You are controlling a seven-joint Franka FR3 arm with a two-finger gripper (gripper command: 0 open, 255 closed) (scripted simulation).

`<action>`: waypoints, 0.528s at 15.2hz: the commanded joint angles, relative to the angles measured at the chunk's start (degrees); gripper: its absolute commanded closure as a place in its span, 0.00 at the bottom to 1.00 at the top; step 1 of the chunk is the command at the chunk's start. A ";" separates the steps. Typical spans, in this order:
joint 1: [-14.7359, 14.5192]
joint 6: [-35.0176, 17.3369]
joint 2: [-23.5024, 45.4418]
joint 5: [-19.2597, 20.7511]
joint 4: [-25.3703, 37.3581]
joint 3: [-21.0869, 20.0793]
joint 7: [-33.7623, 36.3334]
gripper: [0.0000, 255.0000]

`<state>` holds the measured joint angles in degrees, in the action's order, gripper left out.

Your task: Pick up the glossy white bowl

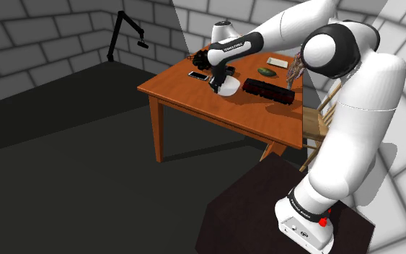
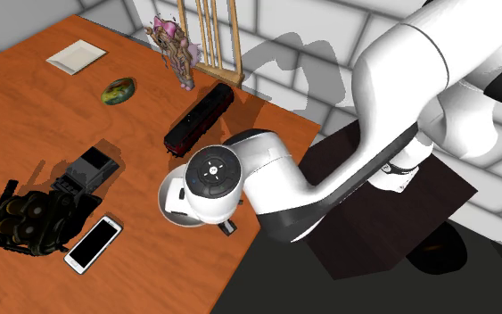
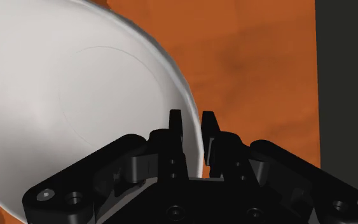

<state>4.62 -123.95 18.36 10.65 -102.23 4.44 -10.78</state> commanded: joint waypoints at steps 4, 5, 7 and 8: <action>0.03 3.28 -1.46 -0.25 1.88 -0.02 -0.70 1.00; 0.02 3.95 -1.71 -0.30 2.32 -0.03 -0.82 1.00; 0.01 4.73 -1.99 -0.35 2.82 -0.04 -0.95 1.00; 0.01 4.73 -1.98 -0.35 2.83 -0.04 -0.95 1.00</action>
